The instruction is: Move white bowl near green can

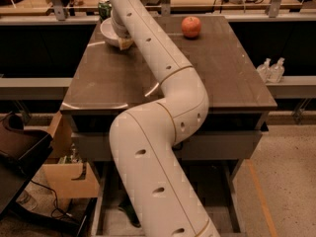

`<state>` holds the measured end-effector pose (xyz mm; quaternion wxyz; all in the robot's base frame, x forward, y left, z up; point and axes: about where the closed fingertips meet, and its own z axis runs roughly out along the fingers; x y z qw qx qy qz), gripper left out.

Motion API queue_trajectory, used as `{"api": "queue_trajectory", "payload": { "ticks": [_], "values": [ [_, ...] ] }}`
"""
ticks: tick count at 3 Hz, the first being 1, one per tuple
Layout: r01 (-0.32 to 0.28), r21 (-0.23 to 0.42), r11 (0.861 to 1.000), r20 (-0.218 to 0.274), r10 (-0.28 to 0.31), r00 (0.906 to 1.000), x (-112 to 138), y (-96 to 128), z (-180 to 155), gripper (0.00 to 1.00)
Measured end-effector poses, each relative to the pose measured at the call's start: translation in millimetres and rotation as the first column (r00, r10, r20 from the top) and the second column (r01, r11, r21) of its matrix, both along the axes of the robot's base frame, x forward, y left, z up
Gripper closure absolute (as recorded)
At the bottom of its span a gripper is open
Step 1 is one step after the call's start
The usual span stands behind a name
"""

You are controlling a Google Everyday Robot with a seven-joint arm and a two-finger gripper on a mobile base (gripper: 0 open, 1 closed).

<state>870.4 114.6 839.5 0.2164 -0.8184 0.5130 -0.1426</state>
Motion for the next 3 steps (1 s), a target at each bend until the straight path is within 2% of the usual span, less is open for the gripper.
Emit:
{"api": "queue_trajectory", "payload": {
  "ticks": [3],
  "values": [
    [-0.001,0.001,1.0,0.001,0.001,1.0,0.4,1.8,-4.5,0.13]
  ]
}}
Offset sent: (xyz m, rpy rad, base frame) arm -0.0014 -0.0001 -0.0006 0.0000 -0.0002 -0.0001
